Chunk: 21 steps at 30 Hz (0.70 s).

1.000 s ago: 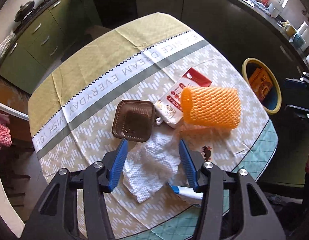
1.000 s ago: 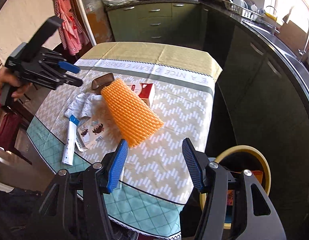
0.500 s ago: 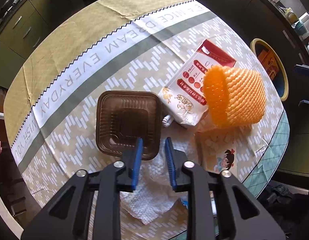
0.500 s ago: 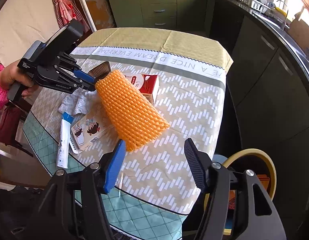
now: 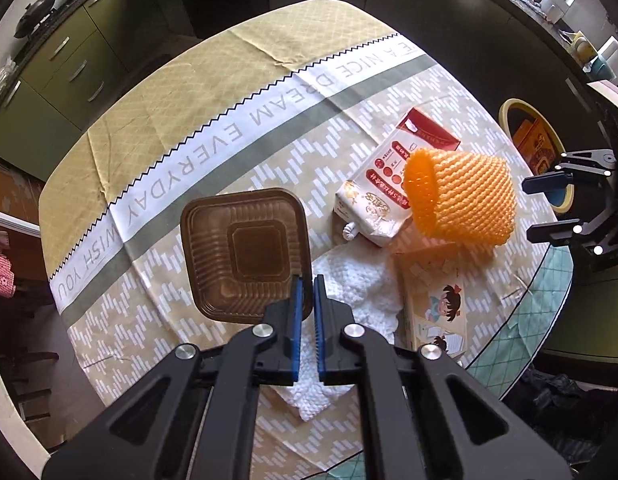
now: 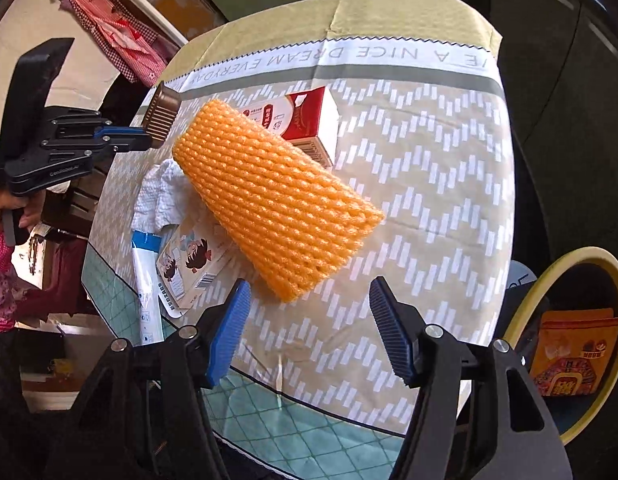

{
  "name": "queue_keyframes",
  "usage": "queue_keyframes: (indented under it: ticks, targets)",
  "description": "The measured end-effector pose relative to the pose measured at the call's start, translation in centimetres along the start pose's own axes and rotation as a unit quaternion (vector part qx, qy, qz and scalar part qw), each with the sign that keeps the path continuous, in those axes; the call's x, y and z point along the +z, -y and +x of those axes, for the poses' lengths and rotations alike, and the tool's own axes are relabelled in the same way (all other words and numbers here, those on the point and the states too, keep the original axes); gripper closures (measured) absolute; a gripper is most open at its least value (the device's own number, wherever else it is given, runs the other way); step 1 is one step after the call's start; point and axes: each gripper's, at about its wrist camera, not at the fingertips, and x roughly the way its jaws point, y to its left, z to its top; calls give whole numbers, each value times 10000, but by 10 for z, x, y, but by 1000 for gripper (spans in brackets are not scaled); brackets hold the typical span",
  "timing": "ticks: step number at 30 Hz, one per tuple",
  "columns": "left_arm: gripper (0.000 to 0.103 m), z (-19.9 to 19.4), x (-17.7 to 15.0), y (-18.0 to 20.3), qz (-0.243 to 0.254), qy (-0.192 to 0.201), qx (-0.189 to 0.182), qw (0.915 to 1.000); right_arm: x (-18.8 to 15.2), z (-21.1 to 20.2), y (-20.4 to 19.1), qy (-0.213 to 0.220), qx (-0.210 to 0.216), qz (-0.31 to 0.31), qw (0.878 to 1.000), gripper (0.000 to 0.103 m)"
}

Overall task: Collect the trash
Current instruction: 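Grasp the orange foam net sleeve with the right tool while the left grasps the brown plastic tray, then carry the foam sleeve over the bin and open the right tool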

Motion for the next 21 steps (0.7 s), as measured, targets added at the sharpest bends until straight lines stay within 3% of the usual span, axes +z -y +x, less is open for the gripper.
queue_keyframes:
  ticks: [5, 7, 8, 10, 11, 21]
  targets:
    - [98, -3, -7, 0, -2, -26, 4, 10000, 7, 19, -12, -200, -78, -18, 9998, 35]
    - [98, -3, -8, 0, -2, -31, -20, 10000, 10, 24, -12, -228, -91, 82, 9997, 39]
    - [98, -3, -9, 1, 15, -34, -27, 10000, 10, 27, -12, -222, -78, 132, 9996, 46]
    - [97, -3, -9, 3, 51, -44, -38, 10000, 11, 30, -11, -194, -29, 207, 9996, 87]
    - [97, -3, -10, 4, 65, -48, -48, 10000, 10, 29, -11, -128, -77, 188, 9997, 92]
    - [97, -12, -11, 11, 170, -1, 31, 9999, -16, -43, -13, 558, -441, -75, 9974, 96]
